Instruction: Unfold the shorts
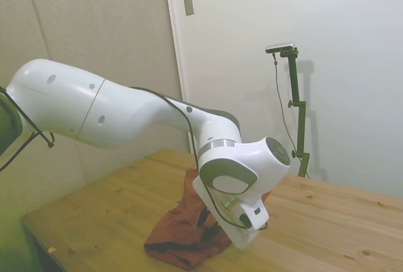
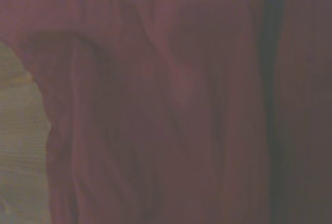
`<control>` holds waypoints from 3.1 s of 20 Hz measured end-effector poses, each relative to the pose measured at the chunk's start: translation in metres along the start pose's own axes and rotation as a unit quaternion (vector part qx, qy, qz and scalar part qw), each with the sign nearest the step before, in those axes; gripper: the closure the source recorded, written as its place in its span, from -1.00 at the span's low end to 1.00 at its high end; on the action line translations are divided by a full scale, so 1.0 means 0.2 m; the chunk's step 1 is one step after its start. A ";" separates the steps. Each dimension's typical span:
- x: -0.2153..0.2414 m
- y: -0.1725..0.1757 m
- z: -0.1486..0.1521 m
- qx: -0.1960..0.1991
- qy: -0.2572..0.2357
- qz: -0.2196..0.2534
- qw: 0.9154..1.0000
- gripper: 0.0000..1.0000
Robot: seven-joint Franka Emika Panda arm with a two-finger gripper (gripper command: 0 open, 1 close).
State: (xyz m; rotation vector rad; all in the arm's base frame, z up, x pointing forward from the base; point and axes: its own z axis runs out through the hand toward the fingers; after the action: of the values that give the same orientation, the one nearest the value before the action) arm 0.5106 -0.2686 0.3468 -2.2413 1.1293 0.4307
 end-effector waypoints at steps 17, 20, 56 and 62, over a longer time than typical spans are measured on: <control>-0.70 -0.67 0.06 -0.033 0.017 -0.125 0.991 1.00; -0.81 -0.73 0.16 -0.054 0.014 -0.146 0.988 1.00; 0.12 -0.69 -0.03 0.131 0.105 0.057 0.984 -1.00; 0.15 -0.72 0.05 0.136 0.097 0.074 0.983 -1.00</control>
State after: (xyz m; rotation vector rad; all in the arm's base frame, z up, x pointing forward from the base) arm 0.6447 -0.2133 0.3746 -1.9998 1.3714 0.1060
